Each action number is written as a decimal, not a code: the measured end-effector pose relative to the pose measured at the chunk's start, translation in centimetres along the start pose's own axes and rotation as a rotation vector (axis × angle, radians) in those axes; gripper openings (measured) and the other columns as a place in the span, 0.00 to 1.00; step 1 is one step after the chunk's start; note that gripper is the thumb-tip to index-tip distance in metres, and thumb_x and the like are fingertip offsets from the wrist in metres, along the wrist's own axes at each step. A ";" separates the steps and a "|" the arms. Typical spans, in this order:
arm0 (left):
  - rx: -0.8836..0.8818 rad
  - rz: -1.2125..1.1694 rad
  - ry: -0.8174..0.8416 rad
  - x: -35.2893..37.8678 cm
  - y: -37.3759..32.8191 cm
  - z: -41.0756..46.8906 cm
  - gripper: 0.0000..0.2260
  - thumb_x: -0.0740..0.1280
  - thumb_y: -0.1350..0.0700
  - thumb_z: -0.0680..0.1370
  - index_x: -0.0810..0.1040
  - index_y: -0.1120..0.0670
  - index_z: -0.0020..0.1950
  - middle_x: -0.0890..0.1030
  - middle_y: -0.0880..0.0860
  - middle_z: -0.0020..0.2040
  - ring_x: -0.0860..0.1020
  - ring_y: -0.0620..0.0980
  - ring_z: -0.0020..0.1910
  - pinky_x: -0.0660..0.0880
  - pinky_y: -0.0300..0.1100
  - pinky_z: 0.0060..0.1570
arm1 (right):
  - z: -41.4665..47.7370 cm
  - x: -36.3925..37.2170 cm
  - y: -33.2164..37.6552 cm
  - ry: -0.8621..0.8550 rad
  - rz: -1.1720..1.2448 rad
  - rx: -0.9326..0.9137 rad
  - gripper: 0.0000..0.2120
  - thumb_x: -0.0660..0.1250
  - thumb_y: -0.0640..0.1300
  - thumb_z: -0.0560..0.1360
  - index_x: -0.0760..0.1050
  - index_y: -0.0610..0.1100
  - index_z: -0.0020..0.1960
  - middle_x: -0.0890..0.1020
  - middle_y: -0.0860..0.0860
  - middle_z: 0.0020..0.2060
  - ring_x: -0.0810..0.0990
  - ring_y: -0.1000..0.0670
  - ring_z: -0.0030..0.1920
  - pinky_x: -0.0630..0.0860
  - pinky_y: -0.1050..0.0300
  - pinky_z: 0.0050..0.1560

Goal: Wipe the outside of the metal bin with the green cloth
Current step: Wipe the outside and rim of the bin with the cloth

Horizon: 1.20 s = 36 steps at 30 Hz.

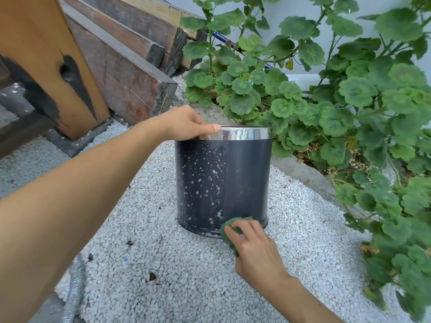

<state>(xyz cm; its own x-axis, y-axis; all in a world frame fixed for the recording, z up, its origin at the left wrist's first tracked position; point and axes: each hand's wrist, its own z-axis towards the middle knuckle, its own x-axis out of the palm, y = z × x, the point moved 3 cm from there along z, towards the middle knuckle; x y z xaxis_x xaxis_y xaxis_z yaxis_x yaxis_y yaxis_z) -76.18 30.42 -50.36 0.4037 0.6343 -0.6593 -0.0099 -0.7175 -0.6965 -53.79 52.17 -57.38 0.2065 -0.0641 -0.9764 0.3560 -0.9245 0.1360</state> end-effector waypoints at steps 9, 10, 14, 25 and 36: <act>-0.053 -0.105 -0.026 1.0 0.4 -0.2 0.29 0.71 0.26 0.68 0.89 0.52 0.45 0.82 0.50 0.50 0.79 0.48 0.52 0.72 0.43 0.52 | 3.2 -6.0 0.1 -0.284 0.233 -0.009 0.25 0.76 0.29 0.64 0.83 0.42 0.59 0.81 0.49 0.54 0.80 0.46 0.51 0.83 0.50 0.48; -0.055 -0.119 -0.031 1.0 0.3 -0.2 0.28 0.72 0.27 0.67 0.89 0.51 0.44 0.84 0.48 0.47 0.79 0.47 0.50 0.73 0.43 0.52 | 4.1 -7.1 0.0 -0.339 0.234 -0.006 0.24 0.76 0.29 0.64 0.83 0.42 0.59 0.81 0.48 0.54 0.79 0.46 0.51 0.82 0.48 0.48; -0.072 -0.216 -0.031 1.9 -0.1 0.0 0.32 0.75 0.31 0.67 0.85 0.62 0.46 0.78 0.52 0.39 0.76 0.47 0.40 0.70 0.40 0.41 | 7.6 -11.0 -0.5 -0.515 0.187 -0.001 0.23 0.74 0.30 0.66 0.82 0.41 0.60 0.80 0.46 0.54 0.79 0.43 0.51 0.80 0.47 0.48; -0.034 -0.328 0.006 3.0 -0.5 0.3 0.21 0.74 0.36 0.73 0.79 0.54 0.40 0.70 0.53 0.38 0.70 0.49 0.38 0.67 0.41 0.41 | 10.2 -11.9 -0.4 -0.502 -0.030 0.028 0.27 0.70 0.29 0.64 0.80 0.42 0.61 0.78 0.45 0.54 0.75 0.39 0.52 0.77 0.49 0.35; -0.051 -0.355 -0.023 2.8 0.5 0.5 0.21 0.75 0.37 0.73 0.77 0.54 0.39 0.84 0.50 0.38 0.81 0.32 0.40 0.68 0.41 0.57 | 7.1 -7.6 0.3 -0.328 -0.083 -0.014 0.28 0.76 0.29 0.58 0.81 0.41 0.57 0.80 0.45 0.50 0.77 0.41 0.47 0.74 0.54 0.35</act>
<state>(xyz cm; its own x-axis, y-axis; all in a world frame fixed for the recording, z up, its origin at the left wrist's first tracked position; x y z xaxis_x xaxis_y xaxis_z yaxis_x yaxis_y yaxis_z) -75.54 31.97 -52.70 0.3529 0.8524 -0.3859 0.1730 -0.4647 -0.8684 -61.77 49.74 -51.10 -0.1273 -0.1081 -0.9860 0.3725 -0.9265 0.0535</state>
